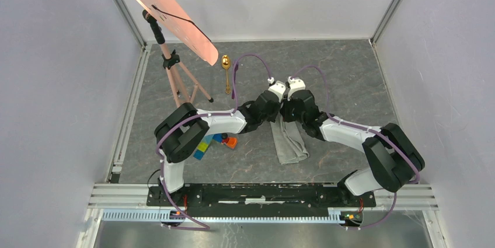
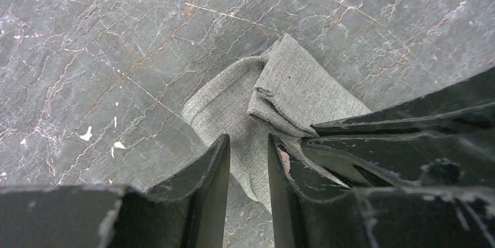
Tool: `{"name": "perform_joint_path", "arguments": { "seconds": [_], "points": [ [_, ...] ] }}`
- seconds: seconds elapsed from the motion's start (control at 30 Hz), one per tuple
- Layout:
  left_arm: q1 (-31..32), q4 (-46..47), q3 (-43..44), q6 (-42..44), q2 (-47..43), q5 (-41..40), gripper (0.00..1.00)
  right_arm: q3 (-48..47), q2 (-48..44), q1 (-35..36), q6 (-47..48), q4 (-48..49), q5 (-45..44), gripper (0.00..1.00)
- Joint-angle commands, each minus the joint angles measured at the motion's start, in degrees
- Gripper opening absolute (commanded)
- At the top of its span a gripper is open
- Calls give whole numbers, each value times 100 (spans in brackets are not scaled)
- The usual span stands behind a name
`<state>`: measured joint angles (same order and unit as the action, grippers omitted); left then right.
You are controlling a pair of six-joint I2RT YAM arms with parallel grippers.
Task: Fold the napkin into a case and place the utensils inside
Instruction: Stuff the top corner of the smaller-rectangle-folded napkin at the center of the board.
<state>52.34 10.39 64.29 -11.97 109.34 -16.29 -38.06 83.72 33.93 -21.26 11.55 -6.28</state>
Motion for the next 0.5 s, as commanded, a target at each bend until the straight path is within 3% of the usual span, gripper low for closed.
{"name": "perform_joint_path", "arguments": {
  "seconds": [0.0,0.47],
  "points": [
    [134,461,42,612,155,-222,37,45,-185,-45,-55,223,101,0],
    [165,372,170,853,371,-315,31,70,-135,-58,-127,277,163,0]
  ]
}}
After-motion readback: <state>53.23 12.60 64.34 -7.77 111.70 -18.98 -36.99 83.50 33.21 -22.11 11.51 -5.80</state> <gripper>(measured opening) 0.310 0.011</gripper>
